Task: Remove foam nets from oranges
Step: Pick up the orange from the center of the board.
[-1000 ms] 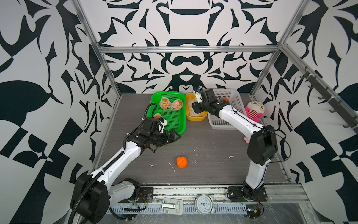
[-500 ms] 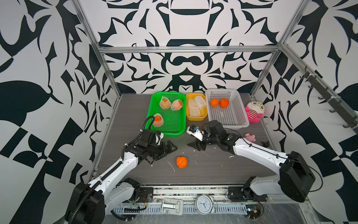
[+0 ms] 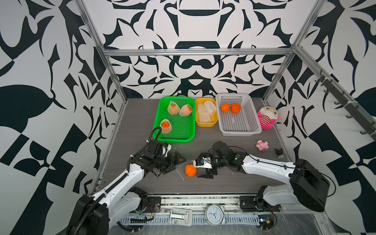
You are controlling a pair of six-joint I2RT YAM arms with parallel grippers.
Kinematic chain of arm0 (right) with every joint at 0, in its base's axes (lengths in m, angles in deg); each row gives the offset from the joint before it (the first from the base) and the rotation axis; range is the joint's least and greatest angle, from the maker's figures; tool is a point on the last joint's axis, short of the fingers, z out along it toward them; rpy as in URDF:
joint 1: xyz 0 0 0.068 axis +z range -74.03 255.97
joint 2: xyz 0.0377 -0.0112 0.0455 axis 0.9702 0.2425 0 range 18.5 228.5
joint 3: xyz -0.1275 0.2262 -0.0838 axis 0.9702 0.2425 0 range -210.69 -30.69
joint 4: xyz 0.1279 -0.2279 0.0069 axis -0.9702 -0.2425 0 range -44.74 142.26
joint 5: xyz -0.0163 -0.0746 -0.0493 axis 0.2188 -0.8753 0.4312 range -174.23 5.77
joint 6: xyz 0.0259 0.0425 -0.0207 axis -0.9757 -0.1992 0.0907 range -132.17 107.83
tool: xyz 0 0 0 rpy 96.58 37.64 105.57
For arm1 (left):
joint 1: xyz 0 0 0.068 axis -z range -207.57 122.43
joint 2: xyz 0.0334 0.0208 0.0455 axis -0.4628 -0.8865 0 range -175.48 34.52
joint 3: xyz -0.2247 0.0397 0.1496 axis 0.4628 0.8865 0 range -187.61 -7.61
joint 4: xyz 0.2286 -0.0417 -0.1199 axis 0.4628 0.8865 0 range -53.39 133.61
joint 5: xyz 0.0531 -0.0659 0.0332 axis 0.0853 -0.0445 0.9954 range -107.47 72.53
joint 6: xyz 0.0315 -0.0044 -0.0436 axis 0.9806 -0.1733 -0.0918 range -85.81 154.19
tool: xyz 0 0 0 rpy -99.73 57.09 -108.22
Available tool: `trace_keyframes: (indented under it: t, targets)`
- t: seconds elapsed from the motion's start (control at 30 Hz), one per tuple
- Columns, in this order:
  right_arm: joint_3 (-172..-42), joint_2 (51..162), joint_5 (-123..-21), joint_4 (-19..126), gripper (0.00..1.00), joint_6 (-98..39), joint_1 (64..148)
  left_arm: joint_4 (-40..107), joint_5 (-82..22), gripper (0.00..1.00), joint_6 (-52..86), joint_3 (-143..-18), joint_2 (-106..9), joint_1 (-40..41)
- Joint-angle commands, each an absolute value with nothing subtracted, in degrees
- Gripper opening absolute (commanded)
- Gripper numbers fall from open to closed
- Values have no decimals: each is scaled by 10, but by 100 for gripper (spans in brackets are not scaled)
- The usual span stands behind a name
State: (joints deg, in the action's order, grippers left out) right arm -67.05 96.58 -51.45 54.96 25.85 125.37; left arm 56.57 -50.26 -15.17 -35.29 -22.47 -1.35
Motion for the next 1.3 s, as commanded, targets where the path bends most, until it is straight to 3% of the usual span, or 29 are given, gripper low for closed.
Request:
trace_keyframes:
  t: [0.0,0.7,1.27]
  targets:
    - [-678,981,-503,598,88,279,1262,556,-517,99,-162,-349,-229,-15]
    - [-728,1122,-531,669,88,268,1295,551,-510,99,-162,-346,-239,-15]
    - [-747,1152,-524,677,67,248,1297,554,-504,99,-159,-347,-237,-16]
